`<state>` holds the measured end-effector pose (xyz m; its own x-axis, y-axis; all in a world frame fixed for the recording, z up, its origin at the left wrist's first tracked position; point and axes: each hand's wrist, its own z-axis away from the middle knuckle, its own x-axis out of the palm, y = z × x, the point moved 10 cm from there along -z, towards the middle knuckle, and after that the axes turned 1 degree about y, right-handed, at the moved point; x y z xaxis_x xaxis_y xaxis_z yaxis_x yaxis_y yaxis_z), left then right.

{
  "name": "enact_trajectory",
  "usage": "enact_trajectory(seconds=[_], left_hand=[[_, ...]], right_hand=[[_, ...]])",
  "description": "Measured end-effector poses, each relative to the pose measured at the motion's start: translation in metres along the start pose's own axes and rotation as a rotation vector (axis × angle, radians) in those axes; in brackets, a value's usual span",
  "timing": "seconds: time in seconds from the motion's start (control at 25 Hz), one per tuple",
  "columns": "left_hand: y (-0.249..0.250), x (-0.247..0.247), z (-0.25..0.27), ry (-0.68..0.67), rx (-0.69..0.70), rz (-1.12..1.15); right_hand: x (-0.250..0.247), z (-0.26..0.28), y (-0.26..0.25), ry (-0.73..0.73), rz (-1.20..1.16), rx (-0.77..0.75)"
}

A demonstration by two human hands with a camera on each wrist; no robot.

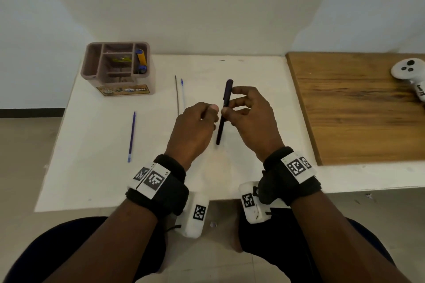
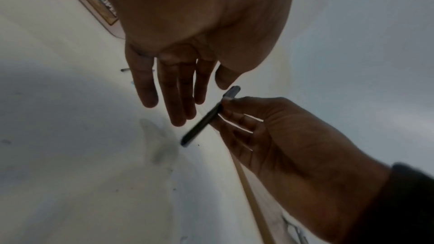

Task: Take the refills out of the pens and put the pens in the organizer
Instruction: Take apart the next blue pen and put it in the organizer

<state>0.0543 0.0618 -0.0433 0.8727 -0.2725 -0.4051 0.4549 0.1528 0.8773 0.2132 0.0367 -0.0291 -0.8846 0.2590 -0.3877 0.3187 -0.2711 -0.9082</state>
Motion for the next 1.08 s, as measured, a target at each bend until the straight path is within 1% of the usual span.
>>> enact_trajectory(seconds=[0.04,0.08,0.2,0.24,0.32,0.36,0.4,0.52,0.72,0.84,0.88,0.96,1.08], left_hand=[[-0.002,-0.004,0.001,-0.013,-0.041,0.111],[-0.003,-0.008,0.001,-0.019,-0.054,0.192],[-0.006,-0.027,0.0,0.024,-0.038,0.302],[-0.008,-0.033,0.0,0.052,-0.047,0.337],[-0.014,-0.039,0.001,0.094,-0.079,0.401],[-0.015,-0.04,0.003,0.107,-0.085,0.401],[-0.014,-0.039,0.006,0.113,-0.076,0.378],[-0.007,-0.035,0.013,0.103,-0.027,0.329],[-0.009,-0.036,0.018,0.108,-0.01,0.351],[-0.006,-0.034,0.02,0.073,-0.009,0.348],[-0.008,-0.033,0.019,0.056,-0.031,0.327],[-0.02,-0.032,0.014,0.023,-0.127,0.325],[-0.039,-0.033,0.009,0.009,-0.251,0.347]], right_hand=[[0.012,0.002,-0.006,-0.041,-0.049,-0.017],[0.024,0.002,-0.014,-0.075,-0.065,-0.053],[0.045,0.004,-0.034,-0.124,-0.023,-0.178],[0.048,0.003,-0.035,-0.124,-0.039,-0.174],[0.051,-0.001,-0.031,-0.123,-0.16,-0.073],[0.051,-0.002,-0.03,-0.118,-0.208,-0.031],[0.049,-0.003,-0.032,-0.098,-0.215,-0.028],[0.043,-0.006,-0.034,-0.035,-0.184,-0.061],[0.05,-0.007,-0.035,-0.052,-0.109,-0.097],[0.051,-0.006,-0.036,-0.061,-0.09,-0.109],[0.05,-0.007,-0.036,-0.061,-0.095,-0.103],[0.047,-0.01,-0.034,-0.039,-0.146,-0.071],[0.029,-0.022,-0.026,0.073,-0.289,0.005]])
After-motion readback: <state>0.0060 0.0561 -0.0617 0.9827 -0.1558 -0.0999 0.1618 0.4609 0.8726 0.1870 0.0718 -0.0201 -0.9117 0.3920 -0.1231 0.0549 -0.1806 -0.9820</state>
